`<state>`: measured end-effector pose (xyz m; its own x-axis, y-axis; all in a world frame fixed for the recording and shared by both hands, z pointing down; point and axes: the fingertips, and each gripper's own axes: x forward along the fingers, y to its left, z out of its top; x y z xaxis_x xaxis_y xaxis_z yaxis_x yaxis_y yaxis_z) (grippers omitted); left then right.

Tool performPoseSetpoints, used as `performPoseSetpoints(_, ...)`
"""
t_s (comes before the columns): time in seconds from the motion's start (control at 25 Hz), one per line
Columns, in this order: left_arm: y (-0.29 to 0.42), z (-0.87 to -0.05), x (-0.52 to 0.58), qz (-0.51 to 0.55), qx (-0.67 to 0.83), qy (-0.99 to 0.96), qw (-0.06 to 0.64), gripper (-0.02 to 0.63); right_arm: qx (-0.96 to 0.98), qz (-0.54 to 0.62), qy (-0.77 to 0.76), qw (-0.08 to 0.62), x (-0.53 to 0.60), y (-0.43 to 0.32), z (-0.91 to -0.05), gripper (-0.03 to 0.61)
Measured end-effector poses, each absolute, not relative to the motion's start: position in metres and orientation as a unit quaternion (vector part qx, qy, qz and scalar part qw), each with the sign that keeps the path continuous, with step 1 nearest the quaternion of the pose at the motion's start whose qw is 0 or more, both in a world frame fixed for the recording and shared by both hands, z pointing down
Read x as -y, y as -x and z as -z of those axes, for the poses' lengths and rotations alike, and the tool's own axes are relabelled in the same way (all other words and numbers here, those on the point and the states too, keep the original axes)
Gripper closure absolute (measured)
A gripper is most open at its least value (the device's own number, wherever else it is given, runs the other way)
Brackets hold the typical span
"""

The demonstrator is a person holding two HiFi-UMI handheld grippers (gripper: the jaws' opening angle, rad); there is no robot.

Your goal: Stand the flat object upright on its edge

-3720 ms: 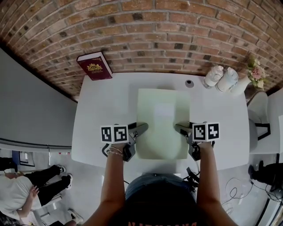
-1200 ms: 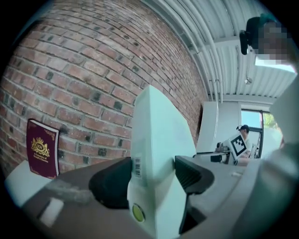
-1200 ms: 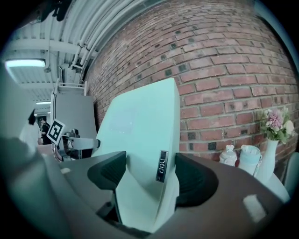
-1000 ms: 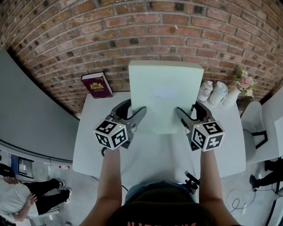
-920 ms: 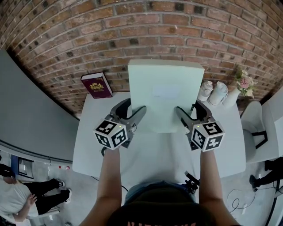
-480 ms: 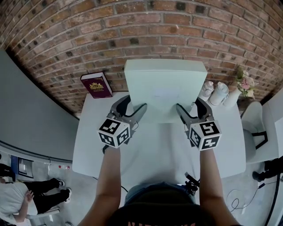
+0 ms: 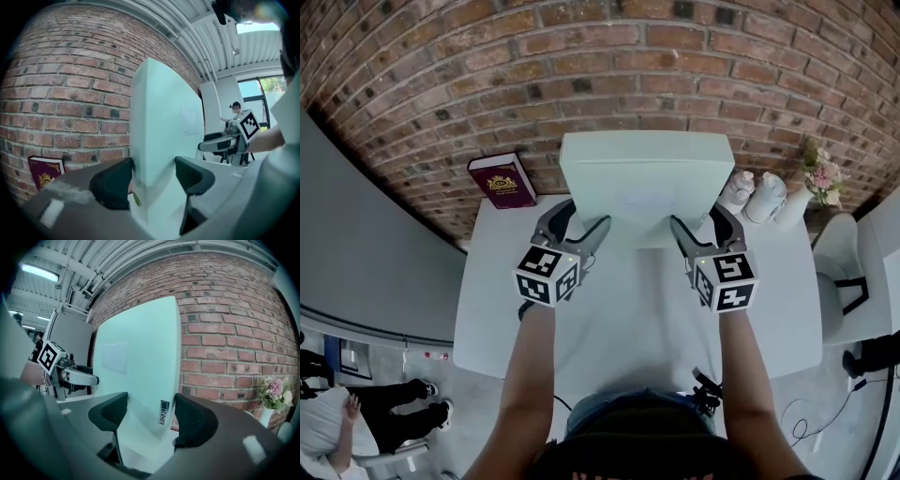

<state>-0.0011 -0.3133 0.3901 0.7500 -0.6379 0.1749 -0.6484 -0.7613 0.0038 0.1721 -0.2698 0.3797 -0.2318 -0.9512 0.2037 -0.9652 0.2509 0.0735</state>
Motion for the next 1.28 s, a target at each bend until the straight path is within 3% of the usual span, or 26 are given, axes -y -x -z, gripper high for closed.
performPoseSetpoints(1.28,-0.008,-0.487,0.365,-0.157,0.367,-0.913,0.081,0.31,0.77,-0.087,-0.609,0.167,0.324,-0.18,-0.476,0.265)
